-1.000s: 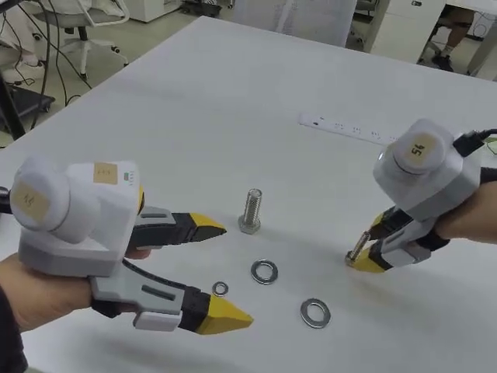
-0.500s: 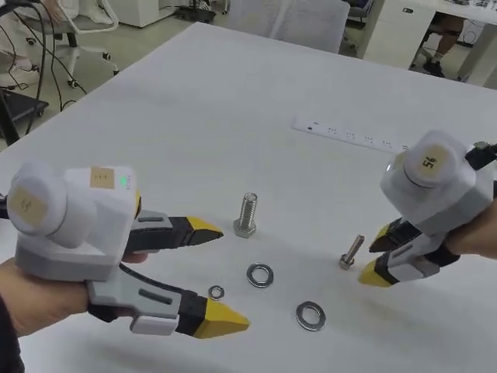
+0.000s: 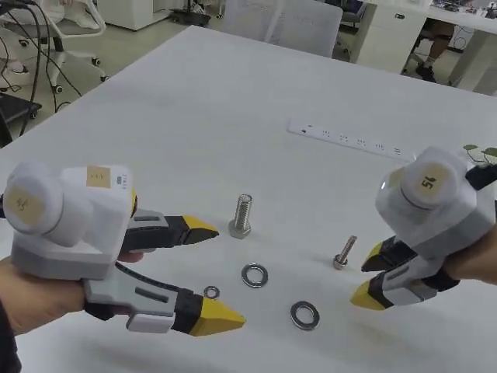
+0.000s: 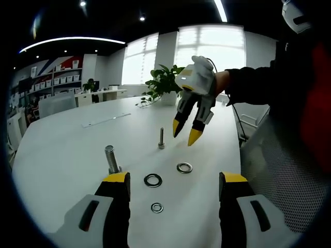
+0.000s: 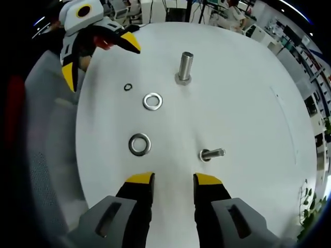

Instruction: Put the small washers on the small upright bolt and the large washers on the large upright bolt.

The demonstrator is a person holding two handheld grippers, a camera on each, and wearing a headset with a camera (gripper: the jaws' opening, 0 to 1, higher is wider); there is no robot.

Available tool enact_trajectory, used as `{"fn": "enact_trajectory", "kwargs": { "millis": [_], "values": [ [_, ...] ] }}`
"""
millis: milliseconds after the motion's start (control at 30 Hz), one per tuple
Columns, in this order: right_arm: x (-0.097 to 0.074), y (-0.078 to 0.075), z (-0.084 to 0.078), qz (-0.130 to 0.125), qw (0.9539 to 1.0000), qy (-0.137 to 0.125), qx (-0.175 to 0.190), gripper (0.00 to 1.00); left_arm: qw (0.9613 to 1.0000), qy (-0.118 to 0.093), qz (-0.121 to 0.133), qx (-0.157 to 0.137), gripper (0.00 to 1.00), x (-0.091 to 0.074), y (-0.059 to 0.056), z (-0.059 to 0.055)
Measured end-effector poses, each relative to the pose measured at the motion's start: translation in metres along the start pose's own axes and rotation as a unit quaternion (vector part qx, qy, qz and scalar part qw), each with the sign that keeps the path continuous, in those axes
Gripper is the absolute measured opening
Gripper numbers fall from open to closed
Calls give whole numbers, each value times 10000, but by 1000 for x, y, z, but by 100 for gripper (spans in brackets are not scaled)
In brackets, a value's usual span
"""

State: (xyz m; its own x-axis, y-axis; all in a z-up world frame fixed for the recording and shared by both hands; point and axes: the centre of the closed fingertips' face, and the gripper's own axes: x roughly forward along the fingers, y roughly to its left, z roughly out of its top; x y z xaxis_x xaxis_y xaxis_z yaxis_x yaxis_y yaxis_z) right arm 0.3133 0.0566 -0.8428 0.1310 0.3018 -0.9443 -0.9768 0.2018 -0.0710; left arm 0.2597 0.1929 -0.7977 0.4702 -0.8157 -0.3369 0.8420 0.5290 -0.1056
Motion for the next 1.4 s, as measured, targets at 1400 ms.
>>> {"fn": "enact_trajectory", "kwargs": {
  "millis": [1400],
  "values": [
    [51,76,127,889,9826,-243,-1613,28,9999,99,87,57,69,-3,3,-5]
  ]
}}
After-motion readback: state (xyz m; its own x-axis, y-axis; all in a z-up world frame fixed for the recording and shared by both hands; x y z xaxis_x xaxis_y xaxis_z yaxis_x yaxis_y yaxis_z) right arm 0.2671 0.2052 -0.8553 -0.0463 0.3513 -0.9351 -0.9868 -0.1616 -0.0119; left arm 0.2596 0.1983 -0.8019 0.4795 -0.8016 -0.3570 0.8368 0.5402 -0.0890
